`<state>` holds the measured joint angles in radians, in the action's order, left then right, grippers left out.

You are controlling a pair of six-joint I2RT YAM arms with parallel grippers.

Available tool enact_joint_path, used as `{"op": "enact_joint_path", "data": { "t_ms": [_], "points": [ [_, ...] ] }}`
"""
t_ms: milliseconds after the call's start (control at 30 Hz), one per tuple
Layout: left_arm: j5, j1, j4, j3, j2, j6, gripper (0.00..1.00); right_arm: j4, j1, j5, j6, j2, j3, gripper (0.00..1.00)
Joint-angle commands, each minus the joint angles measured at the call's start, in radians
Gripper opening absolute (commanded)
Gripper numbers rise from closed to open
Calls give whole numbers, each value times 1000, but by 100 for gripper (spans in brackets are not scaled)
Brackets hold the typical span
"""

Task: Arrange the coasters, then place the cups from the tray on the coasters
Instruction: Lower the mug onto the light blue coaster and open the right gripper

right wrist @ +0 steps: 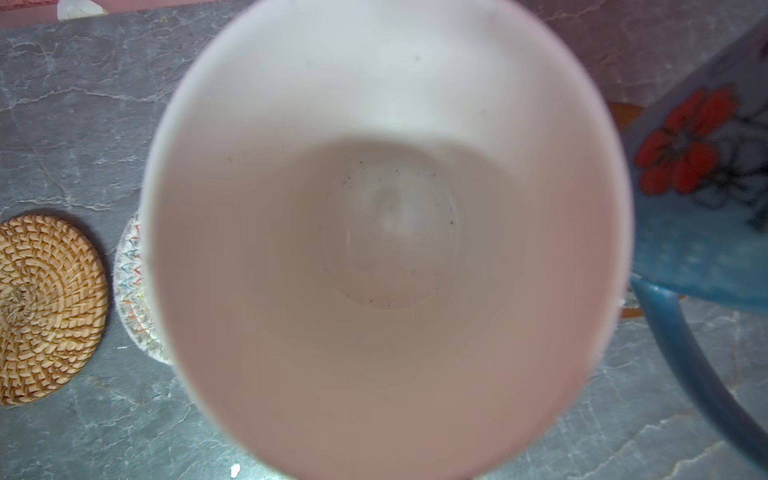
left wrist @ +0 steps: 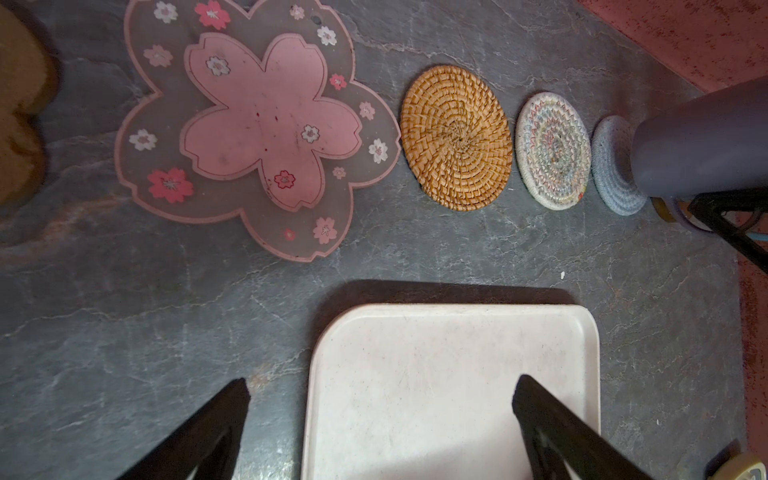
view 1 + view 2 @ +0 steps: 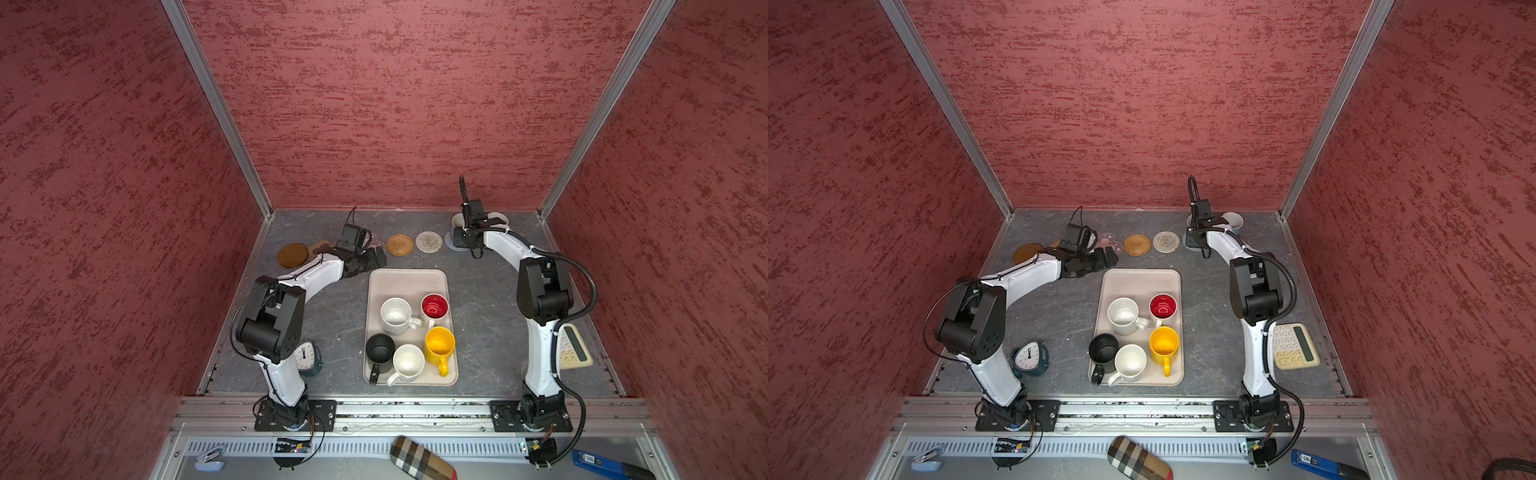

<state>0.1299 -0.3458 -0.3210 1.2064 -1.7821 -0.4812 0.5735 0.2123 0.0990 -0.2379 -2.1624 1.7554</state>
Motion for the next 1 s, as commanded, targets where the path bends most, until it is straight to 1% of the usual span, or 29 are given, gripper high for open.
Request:
{"op": "enact_joint_path", "data": {
  "t_ms": [0,167,300,433,500,600,700,833,967],
  "points": [
    [0,7,21,-13,-17,9,100,-63,-5,31,12,16,20,0],
    [0,7,24,-25,-16,6,100,-73,-4,36,14,12,3,1],
    [1,7,21,-31,-8,7,100,-73,-5,45,15,12,-5,9],
    [3,6,22,-43,5,6,100,-79,-7,51,14,21,-21,14],
    [7,6,23,-47,9,6,100,-83,-7,54,13,24,-29,23],
    [6,4,21,-54,17,3,100,-83,-7,57,14,24,-39,33],
    [3,4,19,-62,28,3,100,-86,-8,54,14,24,-46,41],
    [0,4,13,-70,42,3,100,-87,-8,50,14,22,-48,49],
    [-4,5,6,-74,59,8,100,-83,-8,38,14,34,-51,63]
  ]
}}
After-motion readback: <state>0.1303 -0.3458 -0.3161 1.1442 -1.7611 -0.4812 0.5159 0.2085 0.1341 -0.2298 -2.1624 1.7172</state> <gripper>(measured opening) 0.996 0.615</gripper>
